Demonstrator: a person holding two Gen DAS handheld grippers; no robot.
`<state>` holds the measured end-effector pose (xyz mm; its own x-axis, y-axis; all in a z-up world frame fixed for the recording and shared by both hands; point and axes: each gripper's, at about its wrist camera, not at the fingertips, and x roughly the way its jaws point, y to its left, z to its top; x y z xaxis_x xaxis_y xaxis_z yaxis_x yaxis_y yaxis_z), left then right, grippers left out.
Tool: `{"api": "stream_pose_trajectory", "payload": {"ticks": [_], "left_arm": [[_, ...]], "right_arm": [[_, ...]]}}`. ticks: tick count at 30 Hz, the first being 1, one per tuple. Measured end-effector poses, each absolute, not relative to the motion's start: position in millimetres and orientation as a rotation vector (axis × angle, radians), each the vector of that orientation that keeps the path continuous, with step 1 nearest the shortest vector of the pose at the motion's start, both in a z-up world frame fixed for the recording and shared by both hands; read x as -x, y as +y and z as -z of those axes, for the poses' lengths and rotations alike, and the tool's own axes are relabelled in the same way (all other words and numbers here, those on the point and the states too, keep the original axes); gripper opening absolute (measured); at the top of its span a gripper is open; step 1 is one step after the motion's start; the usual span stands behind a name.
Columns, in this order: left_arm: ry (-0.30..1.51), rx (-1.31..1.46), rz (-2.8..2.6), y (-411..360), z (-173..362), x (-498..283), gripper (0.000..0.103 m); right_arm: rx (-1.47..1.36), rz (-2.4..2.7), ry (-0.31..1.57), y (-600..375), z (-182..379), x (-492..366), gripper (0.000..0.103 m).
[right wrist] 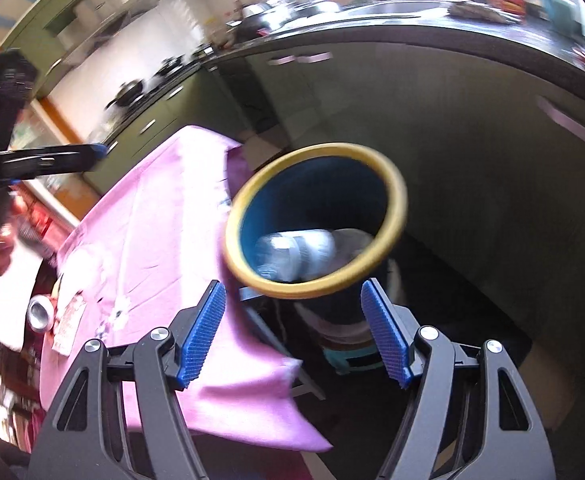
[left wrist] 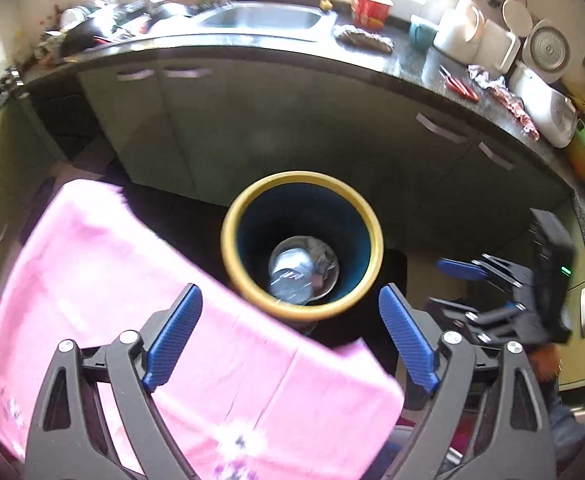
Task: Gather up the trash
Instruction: 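Grasp the clear plastic cup rim with the right gripper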
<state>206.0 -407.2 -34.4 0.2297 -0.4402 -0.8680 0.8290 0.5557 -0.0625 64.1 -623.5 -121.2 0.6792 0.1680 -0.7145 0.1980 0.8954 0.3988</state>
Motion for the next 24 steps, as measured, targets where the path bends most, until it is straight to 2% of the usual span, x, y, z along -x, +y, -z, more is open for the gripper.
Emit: {"api": "stream_pose_trajectory", "payload": {"ticks": [10, 18, 24], "left_arm": [[0.944, -0.304, 0.725, -227, -3, -168, 0.088], [0.934, -0.180, 0.642, -127, 7, -138, 0.089], [0.941, -0.131, 0.595, -86, 28, -120, 0.090]], "right_arm": [[-0.308, -0.278, 0.884, -502, 115, -137, 0.070], [-0.171, -0.435, 0.914, -403, 119, -213, 0.064], [-0.085, -0.476, 0.957, -350, 131, -260, 0.058]]}}
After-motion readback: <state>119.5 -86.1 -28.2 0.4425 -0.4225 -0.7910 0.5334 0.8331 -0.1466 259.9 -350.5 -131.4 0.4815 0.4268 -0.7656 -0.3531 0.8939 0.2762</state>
